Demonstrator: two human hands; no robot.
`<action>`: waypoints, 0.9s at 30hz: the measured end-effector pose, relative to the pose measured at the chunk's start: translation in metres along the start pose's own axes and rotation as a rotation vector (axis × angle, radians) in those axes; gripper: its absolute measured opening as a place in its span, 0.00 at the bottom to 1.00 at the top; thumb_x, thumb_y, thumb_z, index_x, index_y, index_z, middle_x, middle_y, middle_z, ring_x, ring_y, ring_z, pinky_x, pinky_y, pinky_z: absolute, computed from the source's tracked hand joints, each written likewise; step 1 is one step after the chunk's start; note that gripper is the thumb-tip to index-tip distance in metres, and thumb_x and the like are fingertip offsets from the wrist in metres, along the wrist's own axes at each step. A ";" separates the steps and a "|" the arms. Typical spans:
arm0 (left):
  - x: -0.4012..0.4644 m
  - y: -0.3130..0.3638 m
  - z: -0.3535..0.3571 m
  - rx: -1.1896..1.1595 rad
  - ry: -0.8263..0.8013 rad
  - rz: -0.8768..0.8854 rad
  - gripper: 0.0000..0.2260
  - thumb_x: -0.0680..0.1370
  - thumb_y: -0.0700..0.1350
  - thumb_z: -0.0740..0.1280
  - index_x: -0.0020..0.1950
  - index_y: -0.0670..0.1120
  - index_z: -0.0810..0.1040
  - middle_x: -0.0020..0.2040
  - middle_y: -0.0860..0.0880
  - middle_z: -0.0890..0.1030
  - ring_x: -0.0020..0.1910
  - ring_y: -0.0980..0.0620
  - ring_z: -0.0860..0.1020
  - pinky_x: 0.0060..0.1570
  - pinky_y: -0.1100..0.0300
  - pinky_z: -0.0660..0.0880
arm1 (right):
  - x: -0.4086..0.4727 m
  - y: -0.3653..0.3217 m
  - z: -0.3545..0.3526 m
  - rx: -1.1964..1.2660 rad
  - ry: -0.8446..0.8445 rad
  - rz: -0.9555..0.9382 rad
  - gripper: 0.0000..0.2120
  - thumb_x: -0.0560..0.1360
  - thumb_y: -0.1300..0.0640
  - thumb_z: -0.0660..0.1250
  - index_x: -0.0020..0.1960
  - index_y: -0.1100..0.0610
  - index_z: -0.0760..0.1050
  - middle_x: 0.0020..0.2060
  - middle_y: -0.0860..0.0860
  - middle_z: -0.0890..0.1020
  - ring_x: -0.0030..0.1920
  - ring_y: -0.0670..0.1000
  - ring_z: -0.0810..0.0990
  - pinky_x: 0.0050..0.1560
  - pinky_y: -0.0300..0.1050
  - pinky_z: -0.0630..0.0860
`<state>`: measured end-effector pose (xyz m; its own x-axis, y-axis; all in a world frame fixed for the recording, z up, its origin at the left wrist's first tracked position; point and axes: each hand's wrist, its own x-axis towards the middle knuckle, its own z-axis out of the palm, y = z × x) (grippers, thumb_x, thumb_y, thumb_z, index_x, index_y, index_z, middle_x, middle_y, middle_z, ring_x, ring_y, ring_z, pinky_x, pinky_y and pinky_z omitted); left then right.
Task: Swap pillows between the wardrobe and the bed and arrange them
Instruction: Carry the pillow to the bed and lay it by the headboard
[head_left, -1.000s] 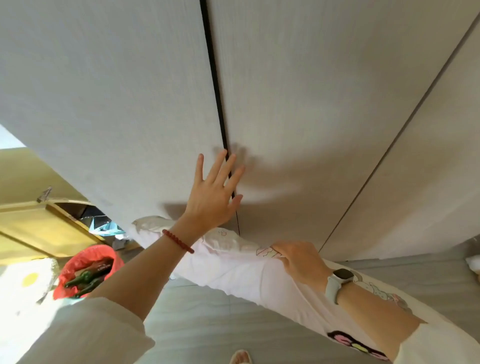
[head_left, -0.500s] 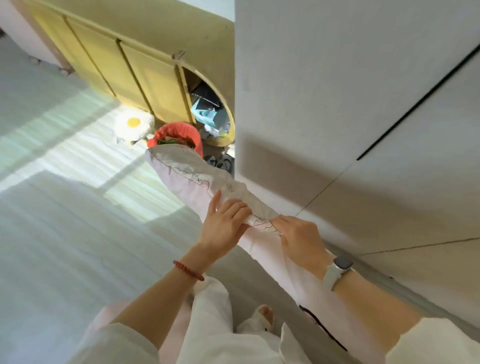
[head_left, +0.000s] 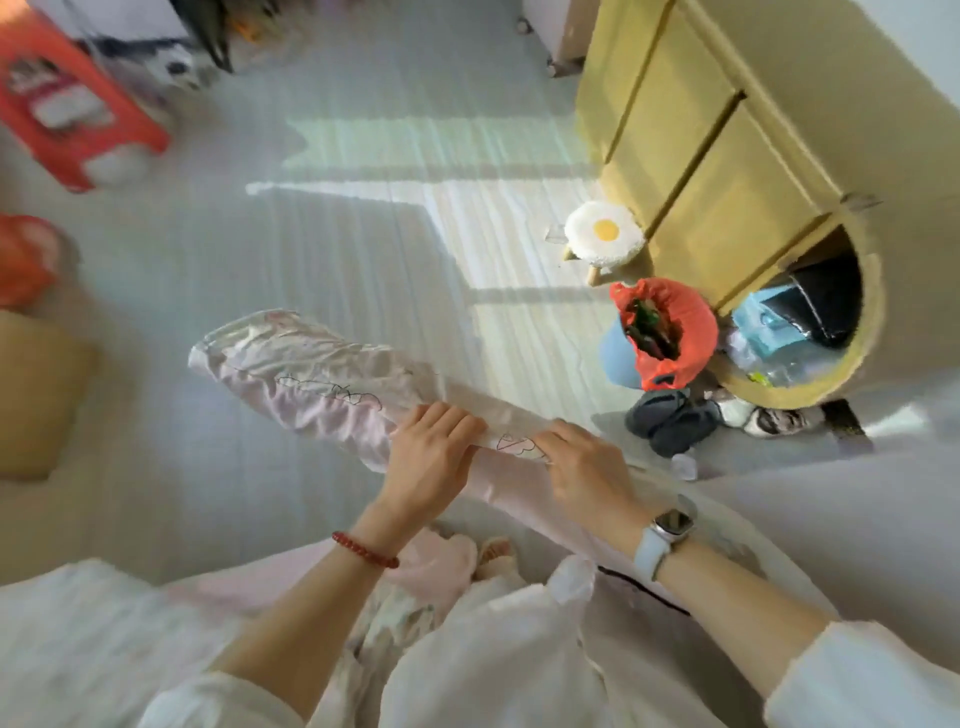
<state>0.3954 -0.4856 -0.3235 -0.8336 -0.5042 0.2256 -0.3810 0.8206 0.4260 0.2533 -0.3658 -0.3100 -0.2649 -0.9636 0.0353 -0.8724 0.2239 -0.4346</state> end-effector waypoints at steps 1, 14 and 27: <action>-0.003 -0.017 -0.010 0.020 0.033 -0.068 0.09 0.72 0.40 0.59 0.39 0.41 0.78 0.33 0.45 0.79 0.32 0.45 0.76 0.37 0.57 0.64 | 0.024 -0.010 0.007 0.019 -0.026 -0.050 0.15 0.60 0.73 0.64 0.44 0.61 0.78 0.40 0.57 0.83 0.38 0.57 0.82 0.31 0.43 0.76; -0.018 -0.245 -0.133 0.301 0.415 -0.853 0.07 0.70 0.36 0.60 0.40 0.41 0.77 0.33 0.45 0.78 0.33 0.43 0.76 0.37 0.56 0.64 | 0.337 -0.197 0.120 0.161 -0.291 -0.693 0.18 0.59 0.71 0.59 0.45 0.60 0.78 0.40 0.58 0.81 0.41 0.60 0.79 0.40 0.52 0.76; -0.107 -0.393 -0.244 0.385 0.736 -1.437 0.09 0.71 0.40 0.59 0.40 0.39 0.78 0.33 0.43 0.78 0.32 0.43 0.76 0.35 0.54 0.64 | 0.474 -0.461 0.236 0.144 -0.504 -1.299 0.17 0.58 0.68 0.60 0.43 0.58 0.77 0.37 0.56 0.81 0.40 0.56 0.74 0.39 0.43 0.61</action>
<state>0.7316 -0.8202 -0.3014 0.5754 -0.7780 0.2523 -0.7851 -0.4388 0.4372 0.6272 -0.9599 -0.3048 0.8902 -0.4231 0.1688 -0.3200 -0.8446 -0.4293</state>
